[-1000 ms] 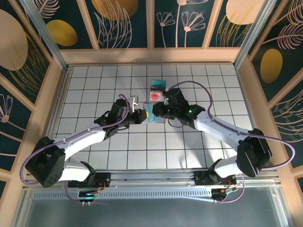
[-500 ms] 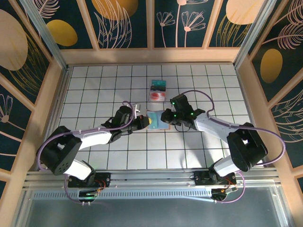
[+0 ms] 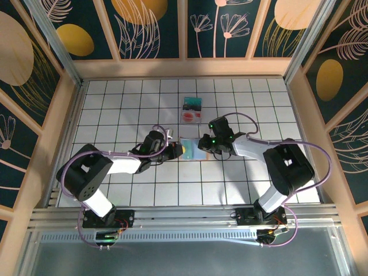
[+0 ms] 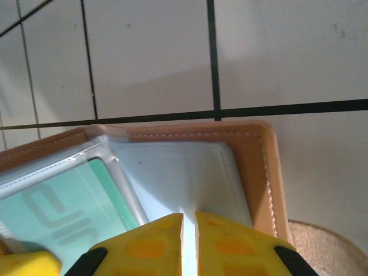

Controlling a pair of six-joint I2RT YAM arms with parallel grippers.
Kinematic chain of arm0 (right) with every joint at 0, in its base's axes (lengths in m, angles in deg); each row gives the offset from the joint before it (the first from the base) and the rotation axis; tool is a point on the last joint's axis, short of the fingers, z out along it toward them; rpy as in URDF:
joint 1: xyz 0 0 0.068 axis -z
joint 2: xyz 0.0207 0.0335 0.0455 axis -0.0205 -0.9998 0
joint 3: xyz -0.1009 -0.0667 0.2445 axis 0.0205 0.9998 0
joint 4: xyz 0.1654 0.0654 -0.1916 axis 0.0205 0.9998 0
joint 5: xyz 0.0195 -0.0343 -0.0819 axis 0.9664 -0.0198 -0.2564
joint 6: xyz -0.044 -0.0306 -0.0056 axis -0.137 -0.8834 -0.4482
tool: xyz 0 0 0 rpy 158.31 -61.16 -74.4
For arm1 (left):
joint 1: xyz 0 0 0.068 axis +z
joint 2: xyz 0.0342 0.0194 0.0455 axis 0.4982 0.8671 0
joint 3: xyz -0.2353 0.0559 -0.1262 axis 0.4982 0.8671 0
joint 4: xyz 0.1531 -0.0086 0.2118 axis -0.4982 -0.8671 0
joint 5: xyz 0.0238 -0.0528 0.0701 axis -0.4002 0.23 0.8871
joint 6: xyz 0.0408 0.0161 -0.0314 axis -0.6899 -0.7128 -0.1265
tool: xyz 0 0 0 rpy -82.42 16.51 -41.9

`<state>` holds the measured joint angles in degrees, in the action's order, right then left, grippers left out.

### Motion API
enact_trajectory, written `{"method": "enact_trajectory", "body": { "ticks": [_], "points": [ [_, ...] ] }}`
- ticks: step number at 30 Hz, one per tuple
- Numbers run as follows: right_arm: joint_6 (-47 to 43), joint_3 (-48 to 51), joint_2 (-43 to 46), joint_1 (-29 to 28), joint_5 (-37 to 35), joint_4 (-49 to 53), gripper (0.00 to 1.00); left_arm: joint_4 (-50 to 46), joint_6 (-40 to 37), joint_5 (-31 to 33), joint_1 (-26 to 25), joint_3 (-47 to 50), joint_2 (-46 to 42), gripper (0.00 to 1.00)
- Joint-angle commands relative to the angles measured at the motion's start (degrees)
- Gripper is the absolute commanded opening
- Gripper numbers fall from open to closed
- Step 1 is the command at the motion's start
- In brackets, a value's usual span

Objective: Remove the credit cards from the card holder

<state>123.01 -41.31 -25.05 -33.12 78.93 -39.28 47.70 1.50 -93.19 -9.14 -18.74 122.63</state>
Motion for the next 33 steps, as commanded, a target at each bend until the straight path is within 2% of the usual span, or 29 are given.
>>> {"method": "enact_trajectory", "body": {
  "ticks": [1,5,6,12,14,20,26,33],
  "points": [
    [-1.8,-0.1,-1.9,0.2,-0.4,-0.4,0.13,4.2,-1.2,0.1,-0.3,0.6,1.8,0.06],
    [-3.1,-1.0,-3.3,0.3,-0.5,0.5,0.13,2.7,-1.5,2.5,-0.3,0.4,2.7,0.15],
    [-3.4,-1.2,-3.4,1.9,-0.5,0.5,0.13,2.2,-1.6,3.2,-0.3,0.4,2.7,0.17],
    [-5.7,-2.3,-4.7,3.5,0.2,1.0,0.13,-3.6,-3.0,9.2,-0.3,0.1,1.9,0.41],
    [-6.9,-3.4,-5.5,3.6,0.2,2.0,0.13,-5.9,-3.8,11.7,-0.3,-0.4,1.5,0.44],
    [-8.2,-5.1,-6.8,3.6,1.4,3.1,0.13,-11.2,-5.5,18.1,-0.3,-1.1,-0.3,0.51],
    [-8.4,-6.0,-3.7,3.6,0.8,4.5,0.16,-15.6,-7.2,22.8,-0.5,-1.6,-5.6,0.54],
    [-8.3,-7.2,2.0,3.2,-0.6,6.6,0.21,-19.7,-8.1,26.4,-1.7,-2.8,-11.9,0.52]
  ]
}}
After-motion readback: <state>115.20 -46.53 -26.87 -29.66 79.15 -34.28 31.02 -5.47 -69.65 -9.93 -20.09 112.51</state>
